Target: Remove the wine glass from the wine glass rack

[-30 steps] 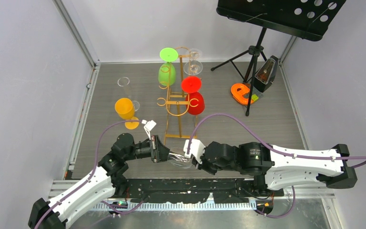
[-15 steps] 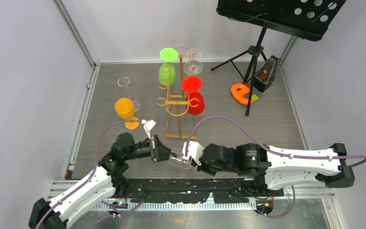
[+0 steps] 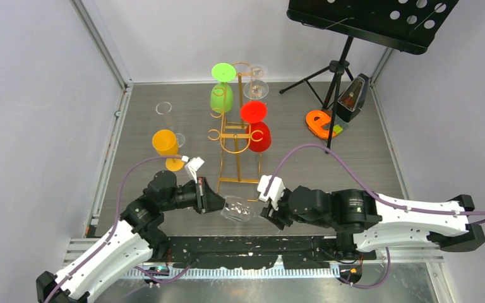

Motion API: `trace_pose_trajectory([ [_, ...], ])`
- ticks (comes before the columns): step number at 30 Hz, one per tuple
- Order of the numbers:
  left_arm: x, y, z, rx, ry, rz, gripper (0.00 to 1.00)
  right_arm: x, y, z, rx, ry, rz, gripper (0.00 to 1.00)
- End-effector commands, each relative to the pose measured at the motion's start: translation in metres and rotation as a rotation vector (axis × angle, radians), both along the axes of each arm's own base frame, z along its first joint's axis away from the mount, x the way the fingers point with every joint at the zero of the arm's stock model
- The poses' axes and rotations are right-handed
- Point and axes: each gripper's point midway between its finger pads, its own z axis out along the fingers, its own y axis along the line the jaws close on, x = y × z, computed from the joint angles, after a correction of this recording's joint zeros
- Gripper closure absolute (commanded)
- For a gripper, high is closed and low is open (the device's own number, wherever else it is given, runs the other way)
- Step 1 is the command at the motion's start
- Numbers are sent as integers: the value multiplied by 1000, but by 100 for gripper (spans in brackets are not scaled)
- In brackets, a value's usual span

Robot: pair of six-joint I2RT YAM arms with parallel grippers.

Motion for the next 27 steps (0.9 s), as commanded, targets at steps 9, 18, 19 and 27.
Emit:
trace_pose_trajectory([
  [9,26,60,45,315,-205,240,100,15,-31,25,166,-39,-132,41],
  [18,46,116,76,556,-301,445,100,14,-42,19,178,-18,-152,41],
  [19,47,124,78,594,-302,468,100,14,-42,19,181,-17,-153,41],
  [27,69,170,100,836,-343,636,100,13,-41,14,186,-12,-146,40],
])
